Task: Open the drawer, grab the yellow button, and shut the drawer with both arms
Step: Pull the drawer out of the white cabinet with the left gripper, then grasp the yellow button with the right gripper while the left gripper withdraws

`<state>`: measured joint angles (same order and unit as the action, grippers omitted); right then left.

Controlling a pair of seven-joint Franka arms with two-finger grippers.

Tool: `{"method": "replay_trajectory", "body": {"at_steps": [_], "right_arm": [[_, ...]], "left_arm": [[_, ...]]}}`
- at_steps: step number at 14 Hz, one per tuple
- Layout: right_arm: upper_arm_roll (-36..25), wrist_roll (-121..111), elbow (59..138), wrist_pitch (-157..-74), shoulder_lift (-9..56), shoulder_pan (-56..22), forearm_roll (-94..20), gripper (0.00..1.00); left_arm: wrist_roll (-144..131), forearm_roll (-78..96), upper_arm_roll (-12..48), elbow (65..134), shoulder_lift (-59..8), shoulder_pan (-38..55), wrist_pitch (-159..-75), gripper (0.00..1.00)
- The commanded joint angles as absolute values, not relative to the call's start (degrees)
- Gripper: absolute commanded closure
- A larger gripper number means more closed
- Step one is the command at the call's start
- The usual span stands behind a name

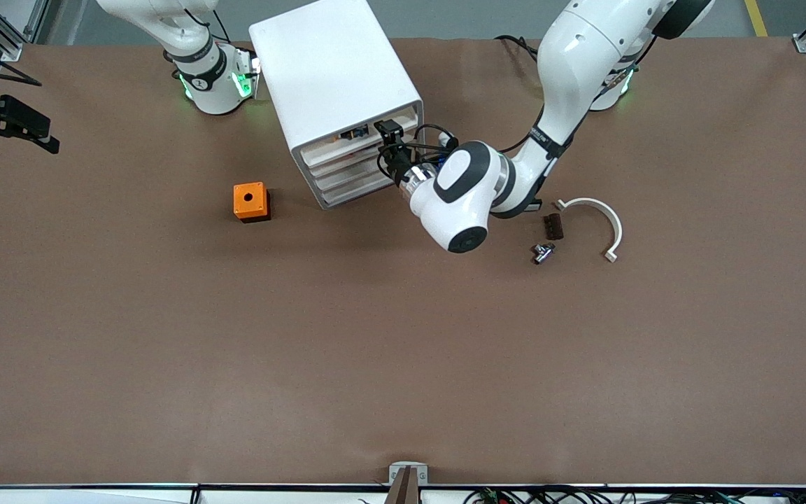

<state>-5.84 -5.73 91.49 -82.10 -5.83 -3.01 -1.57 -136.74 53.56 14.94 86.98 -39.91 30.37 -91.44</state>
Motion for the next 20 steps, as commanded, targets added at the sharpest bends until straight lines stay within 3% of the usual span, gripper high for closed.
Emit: {"method": "replay_trajectory", "body": {"at_steps": [1, 2, 3, 6, 9, 12, 14, 16, 17, 18, 19, 20], "right_arm": [[-5.9, -6.9, 91.6, -82.4, -5.7, -2.5, -2.3, 0.0], [-5.9, -7.1, 91.5, -82.4, -4.6, -3.1, -1.4, 0.0], [-5.9, -6.6, 91.3, -82.3, -2.3, -3.1, -1.2, 0.0], [-6.1, -7.0, 89.4, -82.8, 7.3, -2.1, -2.1, 0.0], [-6.3, -12.1, 86.1, -84.0, 11.9, 0.2, 0.9, 0.0], [-6.3, -7.9, 85.7, -83.9, 11.7, 0.3, -3.2, 0.0], [-5.5, 7.7, 85.8, -83.5, 11.1, -1.1, -7.2, 0.0], [-4.9, 21.6, 86.0, -84.1, 10.4, -7.1, -7.4, 0.0], [-4.8, 29.8, 86.0, -84.5, 10.2, -10.6, -7.5, 0.0], [-4.7, 38.5, 86.7, -85.5, 9.7, -15.2, -7.4, 0.0], [-4.7, 46.0, 87.8, -87.3, 9.3, -19.6, -7.4, 0.0], [-4.7, 54.1, 89.0, -89.5, 9.2, -24.0, -7.4, 0.0]], "left_arm": [[-137.5, 54.6, 14.9, 85.8, -41.0, 31.0, -90.6, 0.8], [-137.5, 54.6, 14.9, 85.8, -41.1, 30.9, -90.6, 0.96], [-137.4, 54.5, 14.8, 85.7, -41.1, 30.9, -90.6, 1.0], [-137.1, 53.4, 14.2, 85.3, -40.9, 29.3, -90.5, 1.0], [-136.8, 52.8, 14.1, 82.6, -41.1, 24.6, -90.4, 1.0], [-136.0, 53.0, 14.1, 78.7, -42.6, 20.6, -90.8, 1.0], [-135.2, 53.2, 14.1, 76.7, -43.9, 18.4, -91.0, 1.0], [-133.5, 53.3, 14.1, 76.3, -43.9, 16.9, -91.1, 0.96], [-132.5, 53.3, 14.1, 76.3, -43.9, 16.8, -91.1, 0.77], [-132.0, 53.3, 14.1, 76.4, -43.9, 16.8, -91.0, 0.5], [-131.3, 53.3, 14.1, 76.4, -43.9, 16.5, -91.1, 0.16], [-130.6, 53.3, 14.1, 76.4, -43.9, 16.3, -91.1, 0.0]]}}
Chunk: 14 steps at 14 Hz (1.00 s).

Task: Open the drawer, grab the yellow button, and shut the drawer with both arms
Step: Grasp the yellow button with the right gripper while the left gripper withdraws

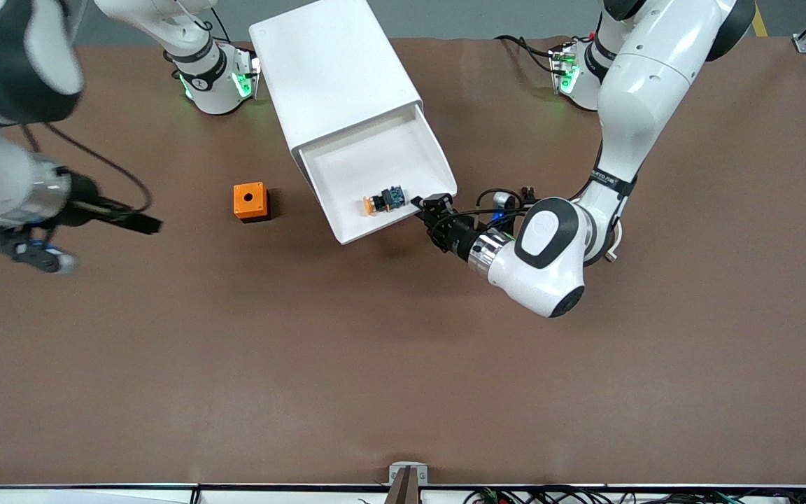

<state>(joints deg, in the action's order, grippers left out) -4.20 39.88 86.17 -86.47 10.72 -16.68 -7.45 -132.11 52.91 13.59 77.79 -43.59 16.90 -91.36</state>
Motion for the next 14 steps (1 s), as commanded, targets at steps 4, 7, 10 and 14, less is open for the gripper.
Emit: {"method": "replay_trajectory", "body": {"at_steps": [4, 7, 10, 14], "right_arm": [[-4.8, 80.4, 92.5, -102.2, 11.3, -39.2, -6.4, 0.0], [-4.8, 93.7, 91.9, -107.6, 16.9, -45.9, -2.2, 0.0], [-4.8, 101.1, 90.6, -109.7, 21.3, -48.9, -2.0, 0.0], [-4.8, 105.5, 89.5, -109.7, 22.7, -49.7, -2.0, 0.0]], "left_arm": [[-124.2, 52.7, 12.2, 76.0, -43.3, 14.9, -91.0, 0.0], [-119.5, 52.6, 6.8, 73.4, -43.2, 14.9, -90.5, 0.0], [-113.2, 52.6, 0.7, 72.5, -43.2, 14.9, -90.4, 0.0], [-103.8, 41.6, -2.1, 72.5, -42.3, 15.0, -90.4, 0.0]]}}
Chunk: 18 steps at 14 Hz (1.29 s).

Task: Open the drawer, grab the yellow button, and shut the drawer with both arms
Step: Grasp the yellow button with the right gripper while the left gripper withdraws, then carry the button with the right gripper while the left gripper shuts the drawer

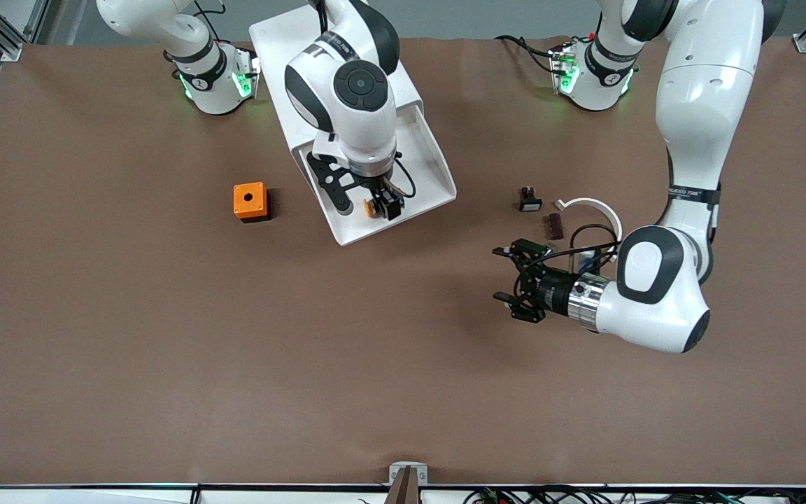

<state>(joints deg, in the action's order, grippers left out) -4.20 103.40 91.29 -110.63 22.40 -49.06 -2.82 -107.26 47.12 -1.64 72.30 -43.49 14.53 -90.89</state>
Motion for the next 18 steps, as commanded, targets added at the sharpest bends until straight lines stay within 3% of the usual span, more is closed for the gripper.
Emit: {"method": "replay_trajectory", "body": {"at_steps": [1, 8, 9, 10, 11, 12, 18], "right_arm": [[-4.8, 105.6, 89.5, -109.7, 22.8, -49.7, -2.0, 0.0], [-4.7, 108.9, 87.9, -109.9, 25.1, -51.1, -2.2, 0.0], [-4.7, 108.9, 87.8, -110.0, 25.2, -51.3, -2.2, 0.1], [-4.7, 108.9, 87.8, -110.0, 25.3, -51.3, -2.5, 0.39], [-4.7, 108.9, 87.5, -109.9, 25.3, -51.3, -2.8, 0.9], [-4.7, 108.9, 87.4, -109.8, 25.3, -51.3, -3.0, 1.0], [-4.7, 100.4, 82.3, -105.3, 24.7, -46.7, -4.1, 1.0]], "left_arm": [[-101.9, 37.7, -1.9, 72.4, -42.2, 15.0, -90.4, 0.0], [-79.4, 19.4, -0.8, 72.6, -36.7, 17.0, -88.9, 0.0], [-76.1, 17.6, -0.7, 72.5, -36.5, 17.7, -88.9, 0.0], [-73.2, 17.0, -0.7, 72.5, -36.1, 18.4, -88.9, 0.0], [-71.3, 16.4, -0.8, 72.6, -35.8, 18.8, -88.9, 0.0], [-68.6, 14.2, -0.7, 72.6, -35.6, 19.2, -89.3, 0.0], [-59.8, 9.8, -0.9, 72.9, -35.7, 26.2, -93.7, 0.0]]}}
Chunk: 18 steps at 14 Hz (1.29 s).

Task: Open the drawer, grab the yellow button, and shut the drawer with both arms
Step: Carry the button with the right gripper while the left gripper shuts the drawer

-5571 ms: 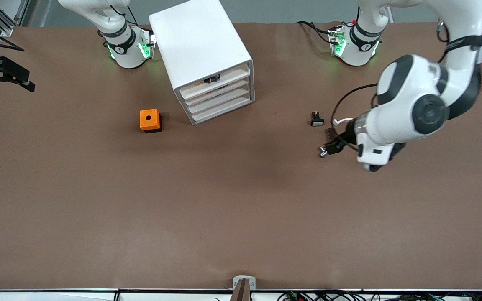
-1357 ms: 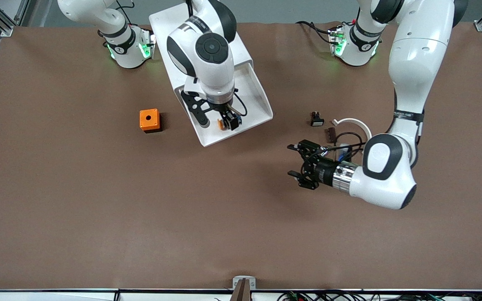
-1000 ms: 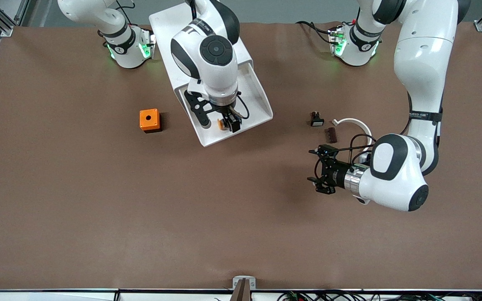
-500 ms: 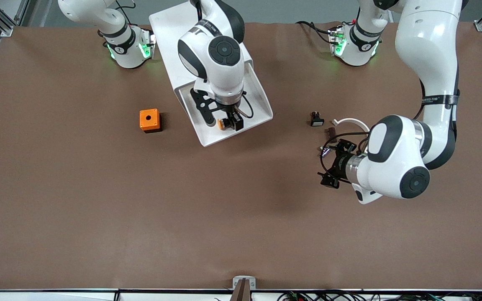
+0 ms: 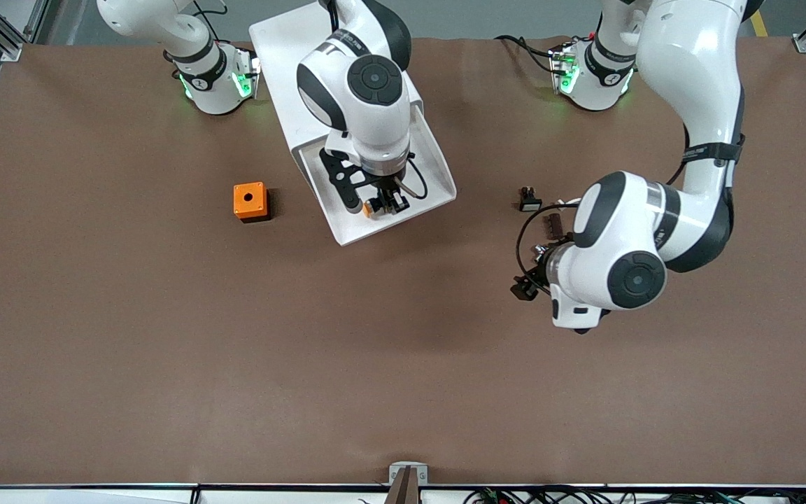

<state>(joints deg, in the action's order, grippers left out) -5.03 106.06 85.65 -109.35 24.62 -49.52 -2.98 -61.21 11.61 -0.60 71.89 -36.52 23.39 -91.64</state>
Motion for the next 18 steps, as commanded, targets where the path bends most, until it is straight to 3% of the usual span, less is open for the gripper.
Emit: {"method": "replay_trajectory", "body": {"at_steps": [1, 4, 7, 15, 18], "right_arm": [[-4.9, 94.2, 80.9, -102.2, 24.4, -44.2, -4.9, 1.0], [-5.3, 67.9, 81.5, -94.0, 21.1, -34.1, -4.5, 1.0], [-5.3, 44.8, 85.0, -95.3, 20.0, -23.5, -0.8, 1.0], [-5.3, 8.3, 105.7, -122.9, 20.0, -4.7, 1.8, 1.0], [-5.3, -2.5, 112.8, -137.9, 21.6, 1.8, 1.8, 1.0]], "left_arm": [[-59.8, 8.9, -0.9, 73.0, -35.9, 27.8, -94.7, 0.0], [-60.2, 8.3, -0.2, 73.6, -36.8, 32.2, -101.6, 0.0], [-61.2, 8.6, -0.2, 74.0, -38.1, 37.4, -104.9, 0.0], [-73.6, 8.7, 0.5, 79.8, -36.6, 49.2, -104.5, 0.0], [-79.9, 8.6, 3.2, 80.2, -36.3, 51.2, -104.3, 0.0]]}}
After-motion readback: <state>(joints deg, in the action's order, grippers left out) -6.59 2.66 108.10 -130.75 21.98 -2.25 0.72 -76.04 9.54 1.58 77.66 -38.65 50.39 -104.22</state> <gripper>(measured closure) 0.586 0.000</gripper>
